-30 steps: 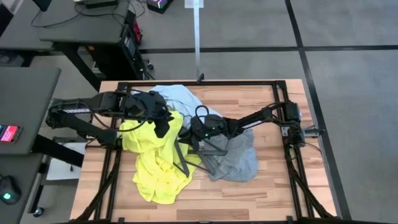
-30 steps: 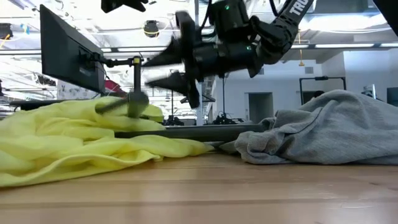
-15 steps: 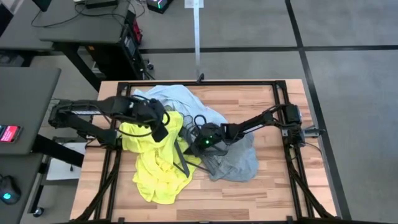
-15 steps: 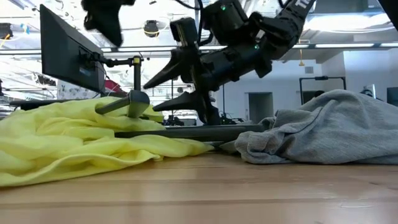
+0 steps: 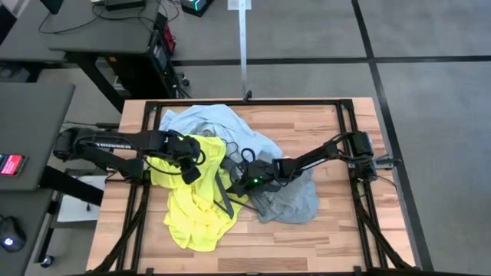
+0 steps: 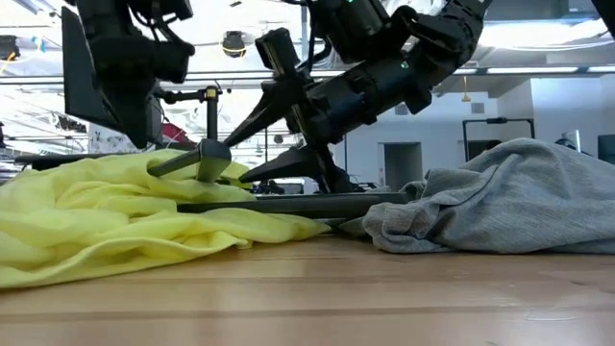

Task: Hang clothes
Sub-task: Hang the yellow shirt on the rack

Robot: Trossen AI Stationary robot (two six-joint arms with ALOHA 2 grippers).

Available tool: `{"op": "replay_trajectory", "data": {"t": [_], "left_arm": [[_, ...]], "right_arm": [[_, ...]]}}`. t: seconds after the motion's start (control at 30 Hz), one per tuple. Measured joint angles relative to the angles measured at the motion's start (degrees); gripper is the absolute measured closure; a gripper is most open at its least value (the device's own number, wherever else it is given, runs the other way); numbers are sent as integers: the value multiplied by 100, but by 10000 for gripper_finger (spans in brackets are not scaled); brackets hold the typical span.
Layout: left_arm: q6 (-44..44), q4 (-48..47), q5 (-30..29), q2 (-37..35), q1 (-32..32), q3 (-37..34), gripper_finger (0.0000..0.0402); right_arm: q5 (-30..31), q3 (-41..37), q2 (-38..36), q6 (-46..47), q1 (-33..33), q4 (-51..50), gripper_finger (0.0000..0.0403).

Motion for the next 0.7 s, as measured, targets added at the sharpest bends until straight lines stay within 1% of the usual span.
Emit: {"op": "replay_trajectory", "data": {"t": [0.1, 0.2, 0.27, 0.4, 0.57, 0.63, 0.7], "left_arm": [[460, 125, 75, -10, 277, -82, 315], [969, 232, 197, -10, 529, -155, 315], [1229, 428, 344, -14, 673, -238, 315], [1502, 613, 545, -9, 901, -379, 315], [1865, 721, 560, 3, 1057, -504, 315], [1930, 723, 560, 3, 1102, -532, 315], [1951, 714, 560, 2, 1116, -544, 315]], "right_arm": [[312, 159, 125, 207, 106, -143, 242], [382, 456, 436, 497, 204, -183, 242], [387, 778, 685, 532, 274, -150, 242], [325, 1320, 1056, 526, 309, -436, 242], [321, 1772, 1357, 596, 268, -662, 243], [206, 1848, 1395, 561, 243, -636, 252], [172, 1871, 1399, 393, 234, -676, 283]]}}
